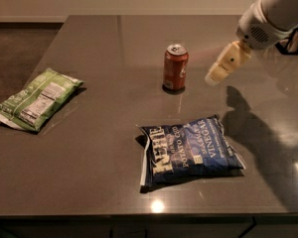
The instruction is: Move coke can near green jalapeno chip bag
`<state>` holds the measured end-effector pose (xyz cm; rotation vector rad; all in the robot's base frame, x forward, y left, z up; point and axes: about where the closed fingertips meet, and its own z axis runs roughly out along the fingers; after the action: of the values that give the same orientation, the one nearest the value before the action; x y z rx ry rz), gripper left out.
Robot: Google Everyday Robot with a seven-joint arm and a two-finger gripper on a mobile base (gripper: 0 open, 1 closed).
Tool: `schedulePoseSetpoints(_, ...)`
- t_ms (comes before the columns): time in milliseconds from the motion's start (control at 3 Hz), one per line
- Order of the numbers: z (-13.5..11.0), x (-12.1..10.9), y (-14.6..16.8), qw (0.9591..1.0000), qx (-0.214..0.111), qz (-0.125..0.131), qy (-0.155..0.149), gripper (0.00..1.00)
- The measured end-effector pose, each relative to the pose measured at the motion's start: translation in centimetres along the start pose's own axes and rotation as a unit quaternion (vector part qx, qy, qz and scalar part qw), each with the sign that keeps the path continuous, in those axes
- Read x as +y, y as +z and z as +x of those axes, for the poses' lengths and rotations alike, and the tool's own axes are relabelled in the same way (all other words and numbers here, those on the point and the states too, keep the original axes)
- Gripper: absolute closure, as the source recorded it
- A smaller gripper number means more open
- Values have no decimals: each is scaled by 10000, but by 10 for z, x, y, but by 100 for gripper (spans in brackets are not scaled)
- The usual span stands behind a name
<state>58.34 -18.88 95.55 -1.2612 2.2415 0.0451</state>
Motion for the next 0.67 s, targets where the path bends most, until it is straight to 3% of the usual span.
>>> schedulePoseSetpoints(667, -58, -10, 55, 9969, -724, -118, 272, 0)
